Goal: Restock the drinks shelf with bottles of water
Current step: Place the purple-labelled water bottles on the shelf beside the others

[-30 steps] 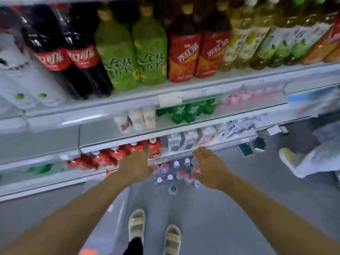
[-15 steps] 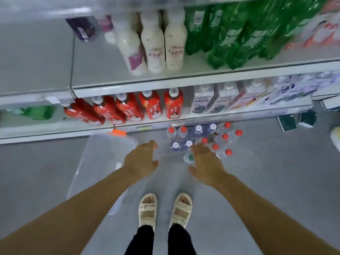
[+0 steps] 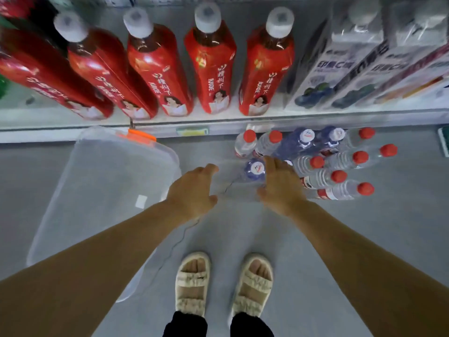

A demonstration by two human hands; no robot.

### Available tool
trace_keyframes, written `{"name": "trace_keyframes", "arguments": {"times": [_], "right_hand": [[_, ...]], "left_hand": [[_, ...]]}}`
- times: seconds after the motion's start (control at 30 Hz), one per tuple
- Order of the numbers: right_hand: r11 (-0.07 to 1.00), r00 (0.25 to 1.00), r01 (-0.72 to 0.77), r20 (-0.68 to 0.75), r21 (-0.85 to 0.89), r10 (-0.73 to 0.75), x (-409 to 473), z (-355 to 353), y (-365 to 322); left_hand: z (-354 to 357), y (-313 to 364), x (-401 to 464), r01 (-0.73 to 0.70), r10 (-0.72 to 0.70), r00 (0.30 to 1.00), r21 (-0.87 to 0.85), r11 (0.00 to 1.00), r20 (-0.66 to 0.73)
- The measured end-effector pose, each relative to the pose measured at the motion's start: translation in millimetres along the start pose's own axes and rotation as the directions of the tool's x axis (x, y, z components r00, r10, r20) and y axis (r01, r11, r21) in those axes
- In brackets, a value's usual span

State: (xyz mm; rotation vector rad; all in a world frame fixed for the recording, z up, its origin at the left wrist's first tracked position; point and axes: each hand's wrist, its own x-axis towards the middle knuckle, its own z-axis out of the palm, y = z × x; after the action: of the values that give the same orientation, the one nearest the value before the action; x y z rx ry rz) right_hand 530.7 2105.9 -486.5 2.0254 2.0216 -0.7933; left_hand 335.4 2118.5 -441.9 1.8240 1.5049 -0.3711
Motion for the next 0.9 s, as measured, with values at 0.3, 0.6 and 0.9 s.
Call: {"name": "trace_keyframes", "arguments": {"times": [0.3, 0.6, 0.9], "right_hand": [[0.955, 0.994, 0.044, -0.087, -0.292, -0.072, 48, 52, 11], [0.957, 0.952, 0.114, -0.245, -0.266, -0.181, 65, 59, 9], [0.994, 0.984, -0.016, -0.177, 0.104, 0.034, 13, -52, -3]], "left_hand": [[42, -23, 43, 0.013, -0.012, 1.000, -0.027, 1.000, 0.025], [32, -22, 47, 0.002, -0.002, 1.000, -0.024, 1.000, 0.006], [-23, 13, 6, -0.022, 0.022, 1.000, -0.008, 1.000, 0.007]]}}
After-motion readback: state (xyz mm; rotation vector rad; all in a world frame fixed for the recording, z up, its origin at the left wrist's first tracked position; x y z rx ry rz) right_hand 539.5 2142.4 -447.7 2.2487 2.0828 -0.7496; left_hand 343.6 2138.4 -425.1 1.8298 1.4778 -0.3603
